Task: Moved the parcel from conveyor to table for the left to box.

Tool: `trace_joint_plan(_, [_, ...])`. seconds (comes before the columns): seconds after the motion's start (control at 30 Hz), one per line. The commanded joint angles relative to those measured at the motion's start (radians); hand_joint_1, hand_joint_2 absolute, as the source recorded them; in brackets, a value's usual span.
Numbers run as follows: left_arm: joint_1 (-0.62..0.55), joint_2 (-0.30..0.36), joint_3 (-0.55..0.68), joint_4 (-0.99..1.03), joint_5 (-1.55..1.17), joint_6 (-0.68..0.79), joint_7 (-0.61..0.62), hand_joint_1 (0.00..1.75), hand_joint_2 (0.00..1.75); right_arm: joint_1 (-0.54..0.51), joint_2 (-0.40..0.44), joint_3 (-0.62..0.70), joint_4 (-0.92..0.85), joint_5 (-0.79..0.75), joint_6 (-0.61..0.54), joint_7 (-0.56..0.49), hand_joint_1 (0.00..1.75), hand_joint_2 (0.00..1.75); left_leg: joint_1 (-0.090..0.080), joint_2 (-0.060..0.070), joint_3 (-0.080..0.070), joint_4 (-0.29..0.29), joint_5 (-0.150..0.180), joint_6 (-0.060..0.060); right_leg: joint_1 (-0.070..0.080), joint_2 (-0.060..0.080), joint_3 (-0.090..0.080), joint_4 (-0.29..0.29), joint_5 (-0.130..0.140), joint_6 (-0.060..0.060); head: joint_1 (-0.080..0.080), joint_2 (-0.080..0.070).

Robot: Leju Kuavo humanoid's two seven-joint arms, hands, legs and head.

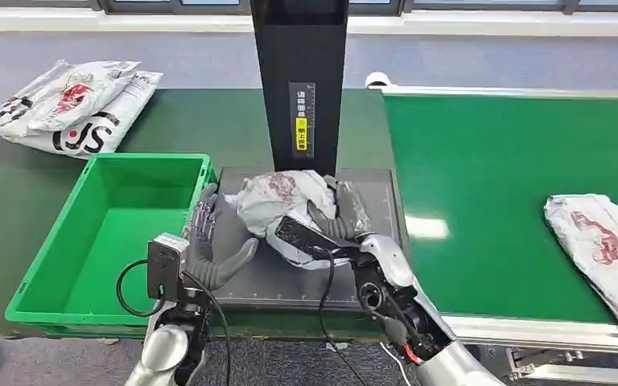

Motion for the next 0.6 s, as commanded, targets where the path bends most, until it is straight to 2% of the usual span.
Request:
trace_joint_plan(0.03, [0.013,0.023,0.033,-0.002,0.001,0.011,0.01,0.0,1.75,-0.002,-0.025,0.064,0.133,0.072,-0.008,0.06,0.0,1.75,0.001,0.003,0.004,-0.003,0.0,0.0,0.001,0.001,0.004,-0.003,0.001,-0.001,0.0,0.0])
trace_joint_plan(0.4, [0.033,0.021,0.041,-0.014,-0.002,0.014,0.013,0.0,1.75,0.015,-0.036,0.029,0.096,0.085,0.01,0.069,0.0,1.75,0.0,0.002,0.002,-0.001,0.0,0.0,0.0,0.0,0.001,-0.001,0.0,-0.001,0.0,0.0])
trace_joint_plan(0.53, [0.043,0.017,0.047,-0.027,-0.014,0.015,0.017,0.0,1.75,0.045,-0.059,-0.006,0.013,0.085,0.023,0.076,0.0,1.75,0.001,0.002,0.003,-0.001,0.0,0.0,0.001,0.0,0.002,-0.003,0.0,-0.001,0.0,0.0])
trace_joint_plan(0.6, [0.054,0.017,0.058,-0.037,-0.024,0.018,0.023,0.0,1.75,0.084,-0.102,-0.027,-0.106,0.09,0.073,0.104,0.0,1.75,0.001,0.001,0.003,-0.001,0.0,0.0,0.001,-0.001,0.003,-0.002,0.0,-0.001,0.0,0.0])
